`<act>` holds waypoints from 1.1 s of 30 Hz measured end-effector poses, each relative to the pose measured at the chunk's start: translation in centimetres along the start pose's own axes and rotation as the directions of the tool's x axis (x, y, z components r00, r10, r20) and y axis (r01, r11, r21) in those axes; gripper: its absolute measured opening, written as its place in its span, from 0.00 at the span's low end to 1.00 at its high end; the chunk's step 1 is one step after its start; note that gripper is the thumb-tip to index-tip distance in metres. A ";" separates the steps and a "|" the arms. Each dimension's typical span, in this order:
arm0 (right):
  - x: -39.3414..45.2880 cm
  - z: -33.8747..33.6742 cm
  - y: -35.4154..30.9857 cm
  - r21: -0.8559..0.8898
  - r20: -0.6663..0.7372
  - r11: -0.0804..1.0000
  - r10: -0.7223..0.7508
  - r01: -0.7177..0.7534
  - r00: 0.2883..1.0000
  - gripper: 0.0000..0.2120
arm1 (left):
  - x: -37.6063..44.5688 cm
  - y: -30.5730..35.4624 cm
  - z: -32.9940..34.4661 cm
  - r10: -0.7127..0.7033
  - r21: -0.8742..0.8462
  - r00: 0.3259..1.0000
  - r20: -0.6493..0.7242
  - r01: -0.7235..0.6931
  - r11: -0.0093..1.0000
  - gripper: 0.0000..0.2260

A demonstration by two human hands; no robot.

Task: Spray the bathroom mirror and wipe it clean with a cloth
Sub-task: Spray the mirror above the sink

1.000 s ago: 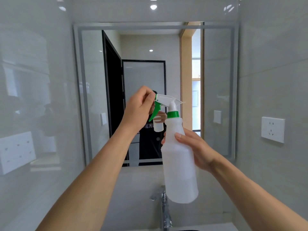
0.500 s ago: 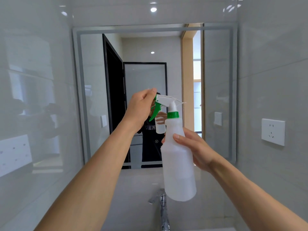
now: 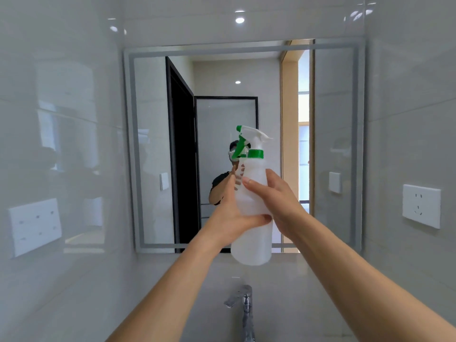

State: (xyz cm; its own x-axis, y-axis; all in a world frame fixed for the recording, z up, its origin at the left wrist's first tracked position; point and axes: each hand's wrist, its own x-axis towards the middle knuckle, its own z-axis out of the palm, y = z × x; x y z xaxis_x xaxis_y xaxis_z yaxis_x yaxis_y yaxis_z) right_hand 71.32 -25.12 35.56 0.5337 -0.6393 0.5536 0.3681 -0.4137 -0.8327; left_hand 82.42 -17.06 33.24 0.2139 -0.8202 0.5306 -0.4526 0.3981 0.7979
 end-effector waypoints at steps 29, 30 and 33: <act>1.1 5.5 6.5 -0.326 0.109 0.945 0.051 -0.013 0.993 0.44 | 6.1 3.9 -7.2 0.023 0.093 0.905 -0.424 0.018 0.996 0.23; 1.3 5.7 6.4 -0.339 0.096 0.941 0.055 -0.019 0.994 0.44 | 6.5 4.1 -7.3 0.010 0.090 0.902 -0.432 0.031 0.995 0.23; 2.1 6.4 6.0 -0.352 0.063 0.936 0.045 -0.019 0.997 0.45 | 7.3 4.4 -7.3 0.000 0.094 0.881 -0.474 0.050 0.994 0.24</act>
State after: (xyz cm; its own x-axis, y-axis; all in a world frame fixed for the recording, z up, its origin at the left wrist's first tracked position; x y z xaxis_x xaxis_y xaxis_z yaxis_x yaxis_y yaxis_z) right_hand 79.56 -24.78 31.81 0.5967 -0.6147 0.5158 0.0659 -0.6030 -0.7950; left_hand 88.35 -18.30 42.68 0.5985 -0.5274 0.6031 -0.5210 0.3157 0.7930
